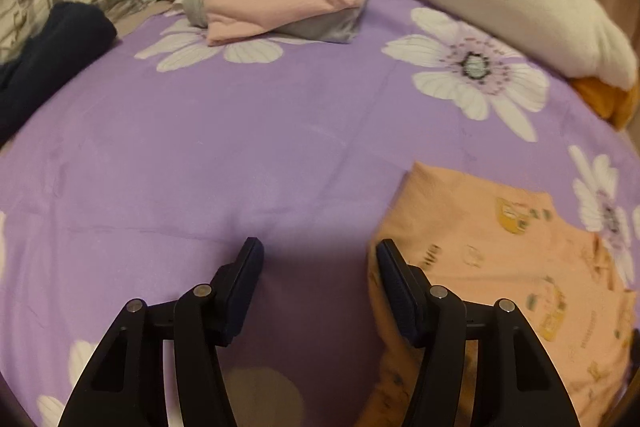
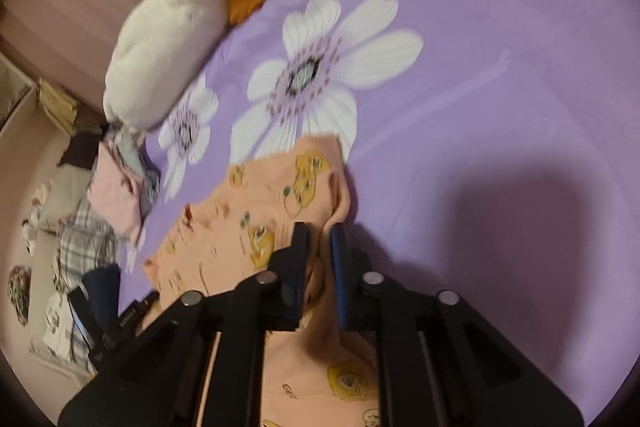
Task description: Fold small clothes
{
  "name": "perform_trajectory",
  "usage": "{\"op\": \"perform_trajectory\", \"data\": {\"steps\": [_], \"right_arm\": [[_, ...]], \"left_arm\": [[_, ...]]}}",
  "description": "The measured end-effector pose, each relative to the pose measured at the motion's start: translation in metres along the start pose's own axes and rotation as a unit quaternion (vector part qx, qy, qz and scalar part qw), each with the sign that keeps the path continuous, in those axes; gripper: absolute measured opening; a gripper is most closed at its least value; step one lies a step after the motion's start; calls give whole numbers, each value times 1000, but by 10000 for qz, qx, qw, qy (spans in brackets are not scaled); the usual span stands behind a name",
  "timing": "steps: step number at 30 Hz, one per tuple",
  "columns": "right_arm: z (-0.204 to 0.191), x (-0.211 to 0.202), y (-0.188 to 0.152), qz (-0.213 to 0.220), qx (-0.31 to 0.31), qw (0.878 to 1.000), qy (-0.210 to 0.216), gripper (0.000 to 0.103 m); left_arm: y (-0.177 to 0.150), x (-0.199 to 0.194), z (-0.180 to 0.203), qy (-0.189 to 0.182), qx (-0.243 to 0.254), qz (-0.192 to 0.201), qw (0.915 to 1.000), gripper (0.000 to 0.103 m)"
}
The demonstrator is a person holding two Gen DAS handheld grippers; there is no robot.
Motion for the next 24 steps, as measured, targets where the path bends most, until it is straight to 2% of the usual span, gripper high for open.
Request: {"op": "perform_trajectory", "data": {"steps": [2,3,4,5,7,8,9,10,11,12,13,14,15,16,17,18,22,24], "right_arm": [[10,-6,3,66,-15,9993,-354,10],[15,-8,3,1,-31,9986,-519,11],[18,-9,2,-29,-2,9986,-519,13],[18,-11,3,-22,102,9995,-283,14],[9,-16,6,-85,214,9994,253,15],[5,-17,7,-119,204,9990,367,21],[0,-21,8,-80,181,9989,428,30],[-5,-25,10,43,125,9989,448,34],[-10,-25,10,64,73,9989,452,43],[-14,-21,7,-35,16,9988,491,46],[-16,-15,3,-214,-4,9984,520,46],[-13,-1,-5,-519,80,9975,466,42],[-9,8,-12,-710,230,9963,427,35],[-9,11,-17,-793,297,9953,469,35],[-9,13,-18,-796,362,9945,570,35],[-8,11,-17,-736,424,9945,617,33],[-6,-10,-11,-379,771,9901,1110,25],[-6,-10,-12,-453,674,9912,1045,20]], "left_arm": [[6,1,-14,610,109,207,9979,62],[6,-3,-22,642,69,230,9976,62],[5,-9,-28,418,-105,113,9990,62],[2,-17,-33,-46,-411,-87,9991,61],[-4,-34,-37,-860,-865,-307,9921,61],[-7,-42,-37,-1176,-1058,-348,9868,61],[-13,-51,-33,-1244,-863,-451,9874,61],[-18,-56,-27,-1133,-483,-464,9913,61],[-21,-61,-24,-992,-198,-355,9942,61],[-26,-68,-24,-861,-11,-130,9962,61],[-32,-70,-23,-848,41,-68,9964,61],[-38,-66,-22,-884,54,-227,9958,62],[-53,-60,-21,-1039,-2,-658,9924,61],[-60,-54,-21,-1137,-168,-915,9892,61],[-62,-50,-24,-1194,-383,-942,9876,61],[-62,-54,-27,-1255,-493,-764,9879,61],[-72,-62,-29,-1110,-352,-712,9906,61],[-76,-64,-32,-1061,-368,-660,9915,61]]}}
Point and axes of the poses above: each gripper's, at about its wrist camera, not at the fingertips, and x roughly the way its jaws point, z to its right, y to its top, the point moved 8 cm from there along x, roughly the way its jaws point, and after that the axes turned 15 degrees about -x, right-handed, at the moved point
